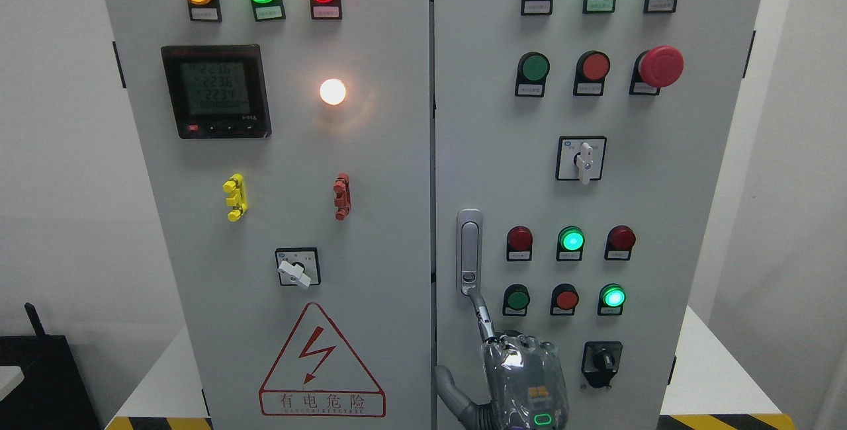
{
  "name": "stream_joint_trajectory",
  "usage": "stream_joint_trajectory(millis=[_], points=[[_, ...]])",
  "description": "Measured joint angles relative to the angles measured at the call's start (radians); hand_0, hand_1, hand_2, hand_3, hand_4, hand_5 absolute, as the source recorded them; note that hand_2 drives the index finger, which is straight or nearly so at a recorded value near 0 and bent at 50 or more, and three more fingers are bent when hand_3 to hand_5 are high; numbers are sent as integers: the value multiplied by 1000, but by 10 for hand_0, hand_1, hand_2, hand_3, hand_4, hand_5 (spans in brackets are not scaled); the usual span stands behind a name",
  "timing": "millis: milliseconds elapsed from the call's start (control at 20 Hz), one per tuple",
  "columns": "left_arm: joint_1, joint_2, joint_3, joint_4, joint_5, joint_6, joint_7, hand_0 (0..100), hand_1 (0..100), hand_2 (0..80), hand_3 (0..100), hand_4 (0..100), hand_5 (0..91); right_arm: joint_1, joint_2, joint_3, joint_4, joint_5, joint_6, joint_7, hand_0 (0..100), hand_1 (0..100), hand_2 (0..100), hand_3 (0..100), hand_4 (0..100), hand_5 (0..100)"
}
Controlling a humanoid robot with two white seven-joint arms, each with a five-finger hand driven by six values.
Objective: Release door handle
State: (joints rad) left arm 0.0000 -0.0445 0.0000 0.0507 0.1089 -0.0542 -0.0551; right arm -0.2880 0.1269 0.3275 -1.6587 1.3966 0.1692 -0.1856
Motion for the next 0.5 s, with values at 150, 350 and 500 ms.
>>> stream_joint_trajectory(millis=[150,350,500], points=[[0,0,0,0,0,0,0,120,389,0,0,0,0,2,0,0,1,0,0,-3,271,306,0,939,889,997],[0,0,0,0,0,0,0,120,389,0,0,0,0,3,0,0,2,-1,0,0,272,306,0,941,889,997],[0,0,0,0,0,0,0,120,389,0,0,0,0,3,1,1,2,-1,1,2,273,306,0,942,889,998]])
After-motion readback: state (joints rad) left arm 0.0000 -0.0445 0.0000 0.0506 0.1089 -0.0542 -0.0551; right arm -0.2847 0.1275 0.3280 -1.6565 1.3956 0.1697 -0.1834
